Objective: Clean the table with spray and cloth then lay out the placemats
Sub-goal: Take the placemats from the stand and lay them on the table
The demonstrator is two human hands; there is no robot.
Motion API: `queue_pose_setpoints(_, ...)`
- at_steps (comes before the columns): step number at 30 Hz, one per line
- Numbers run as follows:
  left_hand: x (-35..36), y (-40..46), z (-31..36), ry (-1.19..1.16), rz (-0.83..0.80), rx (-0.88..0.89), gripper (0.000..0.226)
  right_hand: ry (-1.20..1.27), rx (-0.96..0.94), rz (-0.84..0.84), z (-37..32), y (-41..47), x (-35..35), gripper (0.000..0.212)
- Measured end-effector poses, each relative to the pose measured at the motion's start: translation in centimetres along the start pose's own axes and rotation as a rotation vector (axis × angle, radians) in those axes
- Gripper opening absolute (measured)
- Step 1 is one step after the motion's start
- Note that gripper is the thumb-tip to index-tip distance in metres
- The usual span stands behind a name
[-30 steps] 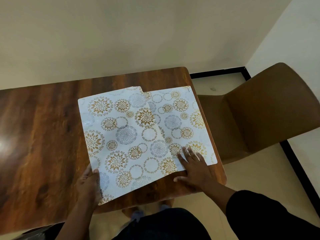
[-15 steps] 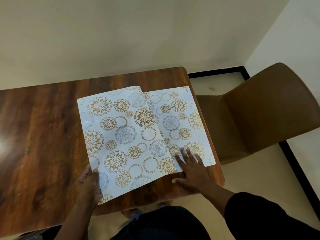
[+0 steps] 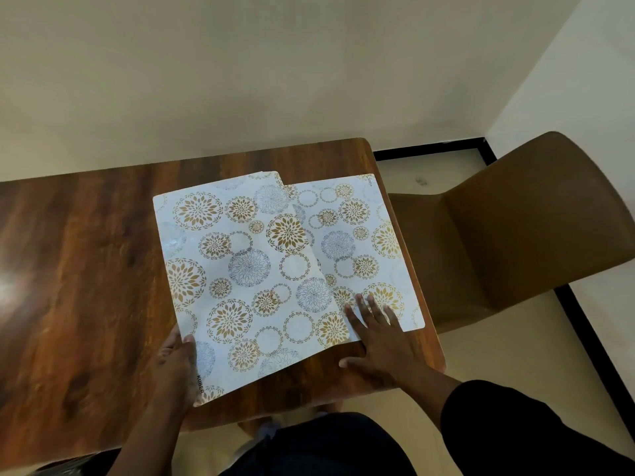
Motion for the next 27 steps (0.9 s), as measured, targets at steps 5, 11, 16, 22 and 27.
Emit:
queue_pose_setpoints(5, -0.2, -0.1, 0.0, -0.022, -0.006, -0.006, 0.040, 0.004, -0.001, 0.011, 0.1, 0.2, 0.0, 0.120)
queue_pose_setpoints(11, -0.2, -1.0, 0.2, -0.027, 0.001, -0.009, 0.040, 0.035, -0.004, 0.027, 0.1, 0.1, 0.0, 0.123)
queue_pose_setpoints(16, -0.8, -1.0, 0.3, -0.034, 0.033, 0.009, 0.036, -0.014, 0.008, -0.015, 0.0, 0.1, -0.7, 0.123)
queue_pose_setpoints(22, -1.1, -0.8, 0.9, -0.052, 0.042, 0.036, 0.042, 0.060, 0.104, 0.234, 0.1, 2.0, -3.1, 0.073)
queue_pose_setpoints(27, -2.3, 0.3, 1.4, -0.060, 0.047, 0.027, 0.043, 0.523, 0.237, 0.184, -1.3, 5.7, -8.1, 0.040)
Point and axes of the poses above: each hand's wrist, its own y-axis towards the middle knuckle, its own x-axis out of the palm, z = x × y, the point moved 4 cm from there along y, towards the middle knuckle, and after that the axes turned 12 degrees about -y, right-handed, at the moved point
